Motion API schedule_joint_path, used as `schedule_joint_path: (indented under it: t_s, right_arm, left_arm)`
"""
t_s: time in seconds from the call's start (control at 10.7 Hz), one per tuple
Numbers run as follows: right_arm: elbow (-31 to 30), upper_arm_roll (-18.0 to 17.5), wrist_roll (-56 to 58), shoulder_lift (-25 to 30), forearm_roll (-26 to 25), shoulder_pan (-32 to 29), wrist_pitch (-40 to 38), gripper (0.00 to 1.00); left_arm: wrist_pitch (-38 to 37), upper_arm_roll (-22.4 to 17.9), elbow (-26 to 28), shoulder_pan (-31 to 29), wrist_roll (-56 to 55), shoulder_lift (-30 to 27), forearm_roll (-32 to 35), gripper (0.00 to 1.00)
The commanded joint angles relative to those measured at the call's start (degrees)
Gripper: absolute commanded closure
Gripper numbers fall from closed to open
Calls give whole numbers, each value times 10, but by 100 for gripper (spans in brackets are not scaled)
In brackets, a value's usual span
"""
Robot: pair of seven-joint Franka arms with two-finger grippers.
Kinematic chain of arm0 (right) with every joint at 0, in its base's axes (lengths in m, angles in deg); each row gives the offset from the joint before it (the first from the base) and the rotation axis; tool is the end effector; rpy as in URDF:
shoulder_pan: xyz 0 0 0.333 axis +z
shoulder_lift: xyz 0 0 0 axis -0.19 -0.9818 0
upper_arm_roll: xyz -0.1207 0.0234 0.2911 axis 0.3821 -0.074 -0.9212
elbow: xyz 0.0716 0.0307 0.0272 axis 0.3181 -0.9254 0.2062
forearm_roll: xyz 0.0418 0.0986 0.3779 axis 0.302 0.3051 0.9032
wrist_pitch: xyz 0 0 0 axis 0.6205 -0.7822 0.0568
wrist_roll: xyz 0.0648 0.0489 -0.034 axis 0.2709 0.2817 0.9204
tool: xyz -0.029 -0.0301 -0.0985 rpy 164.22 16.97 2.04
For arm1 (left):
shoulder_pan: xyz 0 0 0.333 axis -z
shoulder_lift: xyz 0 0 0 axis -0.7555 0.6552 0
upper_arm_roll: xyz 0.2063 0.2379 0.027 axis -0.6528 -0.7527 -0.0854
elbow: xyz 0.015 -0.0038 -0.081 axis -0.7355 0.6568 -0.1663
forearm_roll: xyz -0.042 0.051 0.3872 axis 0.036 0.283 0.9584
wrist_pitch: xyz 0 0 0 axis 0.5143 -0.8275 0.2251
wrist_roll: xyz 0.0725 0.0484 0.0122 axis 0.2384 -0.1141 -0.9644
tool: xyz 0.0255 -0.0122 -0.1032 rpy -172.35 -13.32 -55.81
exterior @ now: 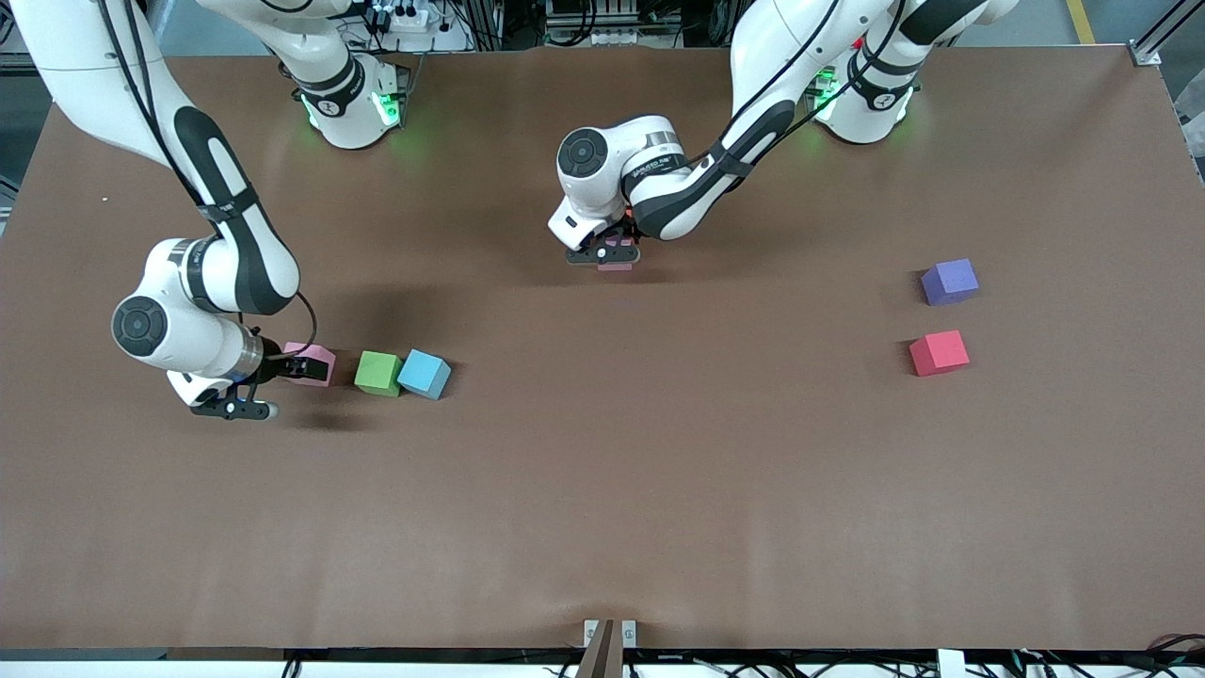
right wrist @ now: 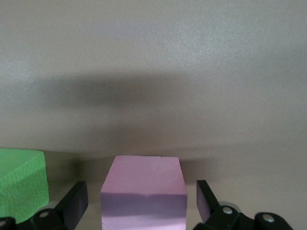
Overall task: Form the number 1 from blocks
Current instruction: 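Grasp the second pink cube with the right gripper while the left gripper withdraws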
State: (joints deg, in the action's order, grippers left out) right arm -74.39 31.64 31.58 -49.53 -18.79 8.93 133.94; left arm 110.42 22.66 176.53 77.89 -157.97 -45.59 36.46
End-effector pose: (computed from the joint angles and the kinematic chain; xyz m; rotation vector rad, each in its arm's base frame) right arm 0.5850 -0.0165 0.2027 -3.1036 0.1423 0.1897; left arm 0.3265 -0.5355 0.1890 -3.0481 0.0072 0.2283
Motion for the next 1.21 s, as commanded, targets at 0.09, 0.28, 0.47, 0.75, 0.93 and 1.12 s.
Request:
schedule_joint_path:
  t_s: [0.09, 0.28, 0.47, 0.75, 0.93, 1.12]
  right_arm:
    - [-1, -5, 26, -6, 13, -11, -1, 6]
    - [-1, 0, 28, -6, 14, -11, -2, 15]
    - [-1, 1, 28, -6, 14, -11, -4, 24]
    - [0, 2, 27, -6, 18, -11, -6, 34]
    - [1, 2, 27, -4, 26, -10, -9, 34]
    - [3, 1, 26, 30, 29, -9, -29, 34]
  left_arm:
    - [-42, -2, 2, -12, -28, -83, 6, 0]
    - [-59, -1, -1, -32, -53, -118, 6, 0]
    - [-70, 1, -1, -88, -61, -137, -4, 0]
    - [-102, 0, 1, -183, -32, -138, -4, 0]
    - [-121, 0, 6, -261, 41, -135, -4, 0]
    - [-122, 1, 9, -340, 115, -139, -4, 0]
